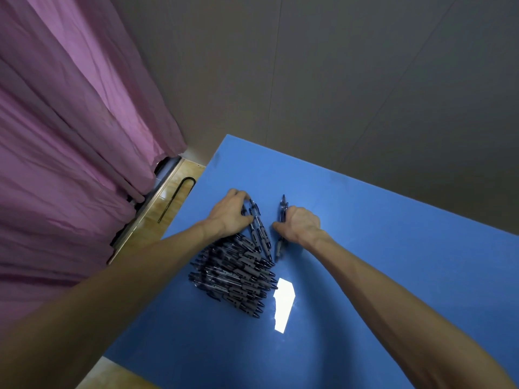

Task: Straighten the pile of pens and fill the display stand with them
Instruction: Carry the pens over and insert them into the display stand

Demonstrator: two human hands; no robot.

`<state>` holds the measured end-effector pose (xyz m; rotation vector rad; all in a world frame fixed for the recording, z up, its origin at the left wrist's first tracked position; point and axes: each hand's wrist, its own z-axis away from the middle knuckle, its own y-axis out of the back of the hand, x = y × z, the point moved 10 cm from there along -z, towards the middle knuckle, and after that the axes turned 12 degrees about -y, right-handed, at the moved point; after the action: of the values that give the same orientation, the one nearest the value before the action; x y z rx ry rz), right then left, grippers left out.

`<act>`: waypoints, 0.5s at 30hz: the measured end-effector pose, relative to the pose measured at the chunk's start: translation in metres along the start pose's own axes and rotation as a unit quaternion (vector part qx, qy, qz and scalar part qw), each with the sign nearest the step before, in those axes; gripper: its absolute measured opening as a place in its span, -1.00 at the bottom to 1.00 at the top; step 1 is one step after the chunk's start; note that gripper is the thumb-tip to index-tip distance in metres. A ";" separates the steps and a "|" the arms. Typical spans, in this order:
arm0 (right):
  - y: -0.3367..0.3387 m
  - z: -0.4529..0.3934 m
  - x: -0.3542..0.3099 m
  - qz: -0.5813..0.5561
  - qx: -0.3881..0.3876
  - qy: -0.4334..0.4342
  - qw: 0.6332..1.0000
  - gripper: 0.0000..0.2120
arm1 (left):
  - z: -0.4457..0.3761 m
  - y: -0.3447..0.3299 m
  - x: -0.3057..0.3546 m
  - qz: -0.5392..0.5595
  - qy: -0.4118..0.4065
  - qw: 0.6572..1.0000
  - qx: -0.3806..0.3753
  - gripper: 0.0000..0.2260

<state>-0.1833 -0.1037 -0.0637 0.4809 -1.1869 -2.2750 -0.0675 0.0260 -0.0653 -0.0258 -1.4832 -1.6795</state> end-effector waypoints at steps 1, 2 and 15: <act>0.001 0.000 0.003 0.015 0.003 0.006 1.000 -0.71 | -0.002 -0.002 0.004 0.004 -0.007 1.000 0.002 -0.50; 0.001 0.000 0.006 0.025 0.005 0.012 1.000 -0.71 | -0.003 -0.003 0.007 0.006 -0.010 1.000 0.009 -0.50; 0.000 -0.002 0.032 -0.007 -0.001 0.032 0.999 -0.72 | -0.015 -0.015 0.027 -0.171 0.102 0.980 0.003 -0.40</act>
<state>-0.2076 -0.1244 -0.0671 0.5583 -1.1529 -2.2551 -0.0858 -0.0034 -0.0672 0.4154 -1.3936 -1.8836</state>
